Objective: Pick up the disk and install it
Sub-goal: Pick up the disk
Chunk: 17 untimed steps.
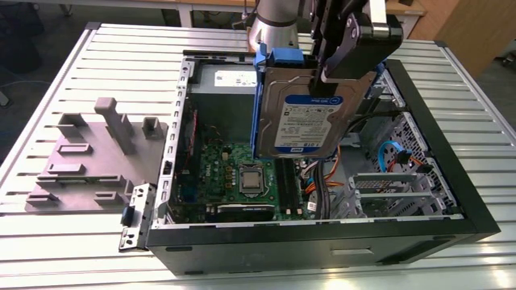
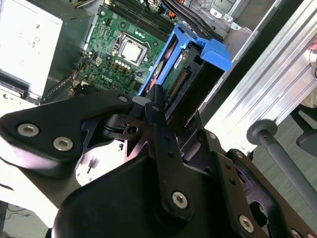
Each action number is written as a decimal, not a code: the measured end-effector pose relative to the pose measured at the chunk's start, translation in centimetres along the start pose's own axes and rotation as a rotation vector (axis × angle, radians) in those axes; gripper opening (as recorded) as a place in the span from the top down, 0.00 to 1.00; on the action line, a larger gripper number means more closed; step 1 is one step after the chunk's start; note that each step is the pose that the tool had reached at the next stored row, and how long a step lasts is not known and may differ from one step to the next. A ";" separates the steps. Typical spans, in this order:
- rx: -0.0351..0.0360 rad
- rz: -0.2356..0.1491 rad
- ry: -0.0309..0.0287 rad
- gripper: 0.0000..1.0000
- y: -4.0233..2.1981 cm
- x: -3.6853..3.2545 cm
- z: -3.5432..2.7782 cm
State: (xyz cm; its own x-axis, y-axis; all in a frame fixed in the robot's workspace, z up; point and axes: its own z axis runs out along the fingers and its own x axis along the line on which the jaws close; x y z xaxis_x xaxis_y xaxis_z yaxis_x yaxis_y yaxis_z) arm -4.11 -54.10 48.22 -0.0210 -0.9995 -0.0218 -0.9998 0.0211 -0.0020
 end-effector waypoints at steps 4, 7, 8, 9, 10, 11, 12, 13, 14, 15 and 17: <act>0.0000 0.000 0.0001 0.65 0.00 0.01 0.02; 0.0000 0.000 0.0002 0.65 0.00 0.01 0.03; 0.0000 0.000 0.0001 0.65 0.00 0.01 0.04; 0.0000 0.000 0.0001 0.65 0.00 0.01 0.04; 0.0000 0.000 0.0001 0.65 0.00 0.01 0.04; 0.0000 0.000 0.0001 0.65 0.00 0.01 0.04; 0.0000 0.000 0.0001 0.65 0.00 0.01 0.04; 0.0000 0.000 0.0002 0.65 -0.01 0.01 0.04; 0.0000 0.000 0.0001 0.65 -0.04 0.01 0.04; 0.0000 0.000 0.0000 0.65 -0.10 0.01 0.05; -0.0005 0.000 0.0000 0.65 -0.31 0.00 0.05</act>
State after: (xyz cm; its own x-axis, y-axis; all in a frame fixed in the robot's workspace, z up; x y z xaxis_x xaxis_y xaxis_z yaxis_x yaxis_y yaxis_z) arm -3.79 -54.11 48.17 -0.0210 -0.9995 -0.0218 -0.9998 0.0210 -0.0015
